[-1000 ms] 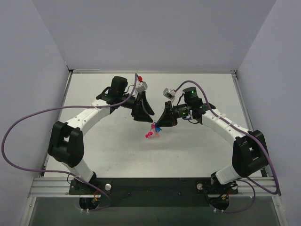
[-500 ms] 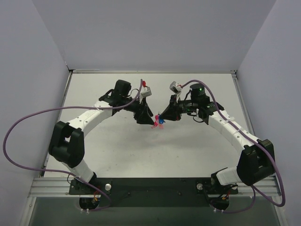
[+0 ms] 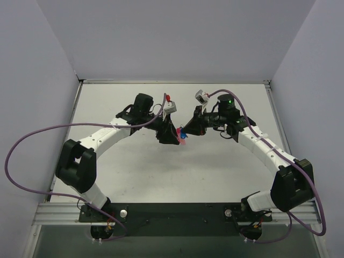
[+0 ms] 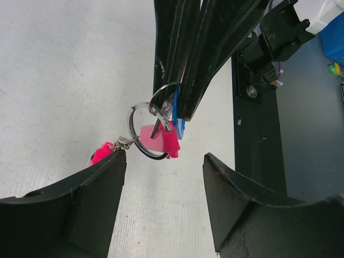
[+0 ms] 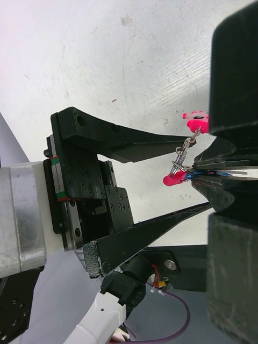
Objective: Remove the keys from the keyring
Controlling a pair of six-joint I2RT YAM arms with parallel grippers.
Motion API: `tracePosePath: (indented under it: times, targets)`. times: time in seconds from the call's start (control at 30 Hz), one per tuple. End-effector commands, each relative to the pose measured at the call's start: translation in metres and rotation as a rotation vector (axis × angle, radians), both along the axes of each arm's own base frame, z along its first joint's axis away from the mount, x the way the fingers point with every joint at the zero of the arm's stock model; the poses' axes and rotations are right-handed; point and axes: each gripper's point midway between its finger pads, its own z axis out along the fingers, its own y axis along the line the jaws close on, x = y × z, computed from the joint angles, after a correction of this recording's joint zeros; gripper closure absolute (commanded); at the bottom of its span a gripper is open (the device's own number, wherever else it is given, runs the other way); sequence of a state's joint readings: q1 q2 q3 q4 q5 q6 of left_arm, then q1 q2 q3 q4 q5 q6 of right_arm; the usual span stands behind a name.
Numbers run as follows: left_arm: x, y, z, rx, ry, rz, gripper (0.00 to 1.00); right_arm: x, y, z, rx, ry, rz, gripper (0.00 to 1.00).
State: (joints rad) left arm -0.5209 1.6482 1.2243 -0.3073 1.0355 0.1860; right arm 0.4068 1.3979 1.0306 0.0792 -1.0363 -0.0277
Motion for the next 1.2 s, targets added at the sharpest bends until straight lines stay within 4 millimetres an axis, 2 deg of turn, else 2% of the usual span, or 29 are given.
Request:
tracePosePath:
  times: [0.0, 0.27, 0.37, 0.5, 0.63, 0.73, 1.17]
  targets:
    - [0.001, -0.005, 0.032, -0.082, -0.071, 0.0, 0.32, 0.006, 0.002, 0.019, 0.045, -0.065, -0.009, 1.0]
    - [0.005, -0.013, 0.027, -0.095, -0.017, 0.004, 0.39, 0.009, 0.005, 0.023, 0.077, -0.035, -0.038, 1.0]
    - [0.005, -0.015, 0.024, -0.089, -0.008, 0.007, 0.45, 0.008, 0.006, 0.024, 0.088, -0.024, -0.038, 1.0]
    - [0.006, -0.015, 0.021, -0.085, -0.008, 0.01, 0.6, 0.008, 0.005, 0.027, 0.101, -0.022, -0.037, 1.0]
    - [0.003, -0.015, 0.022, -0.091, -0.008, 0.0, 0.88, 0.009, 0.003, 0.03, 0.12, -0.016, -0.044, 1.0]
    - [0.002, -0.015, 0.022, -0.091, -0.007, -0.003, 1.0, 0.011, 0.001, 0.031, 0.127, -0.018, -0.05, 1.0]
    - [-0.01, -0.003, 0.043, -0.141, -0.012, -0.06, 1.0, 0.03, -0.03, 0.036, 0.131, -0.036, -0.115, 1.0]
